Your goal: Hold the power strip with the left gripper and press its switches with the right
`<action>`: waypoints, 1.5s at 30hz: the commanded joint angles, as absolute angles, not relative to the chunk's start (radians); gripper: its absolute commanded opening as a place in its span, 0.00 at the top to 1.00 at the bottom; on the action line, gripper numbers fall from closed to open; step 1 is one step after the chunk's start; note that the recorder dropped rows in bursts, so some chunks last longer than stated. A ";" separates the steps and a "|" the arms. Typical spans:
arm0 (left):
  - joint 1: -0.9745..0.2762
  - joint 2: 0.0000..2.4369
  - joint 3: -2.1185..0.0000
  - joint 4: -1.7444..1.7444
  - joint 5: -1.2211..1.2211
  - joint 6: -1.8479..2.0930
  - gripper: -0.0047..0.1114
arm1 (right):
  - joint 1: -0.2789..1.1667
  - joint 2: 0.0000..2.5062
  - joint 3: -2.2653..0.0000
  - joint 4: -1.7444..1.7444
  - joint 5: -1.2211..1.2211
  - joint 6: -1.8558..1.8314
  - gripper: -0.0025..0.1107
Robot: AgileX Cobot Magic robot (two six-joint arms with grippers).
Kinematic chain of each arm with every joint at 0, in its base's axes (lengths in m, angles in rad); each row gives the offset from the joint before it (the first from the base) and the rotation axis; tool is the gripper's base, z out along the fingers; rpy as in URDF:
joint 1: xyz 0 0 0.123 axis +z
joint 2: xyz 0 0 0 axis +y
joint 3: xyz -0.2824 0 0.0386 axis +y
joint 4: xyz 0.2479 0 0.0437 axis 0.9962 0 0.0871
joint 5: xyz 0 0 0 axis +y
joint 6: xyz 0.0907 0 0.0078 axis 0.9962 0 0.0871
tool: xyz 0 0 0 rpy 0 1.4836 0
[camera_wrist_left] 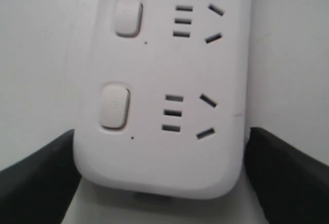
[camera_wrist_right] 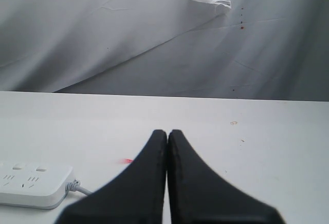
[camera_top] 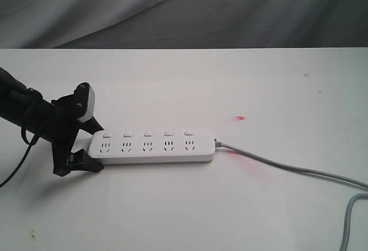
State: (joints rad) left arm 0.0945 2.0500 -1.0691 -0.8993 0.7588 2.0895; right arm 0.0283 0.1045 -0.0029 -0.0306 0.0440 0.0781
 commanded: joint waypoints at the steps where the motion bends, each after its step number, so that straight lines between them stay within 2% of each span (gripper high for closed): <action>1: 0.089 2.051 -1.076 -0.903 0.772 2.094 0.32 | 0.020 0.099 0.000 -0.038 0.034 0.082 0.98; 7: 0.089 2.051 -1.076 -0.903 0.772 2.094 0.36 | 0.020 0.099 0.000 -0.038 0.034 0.082 0.98; 45: 0.089 2.051 -1.076 -0.903 0.765 2.094 0.36 | 0.020 0.099 0.000 -0.038 0.034 0.082 0.98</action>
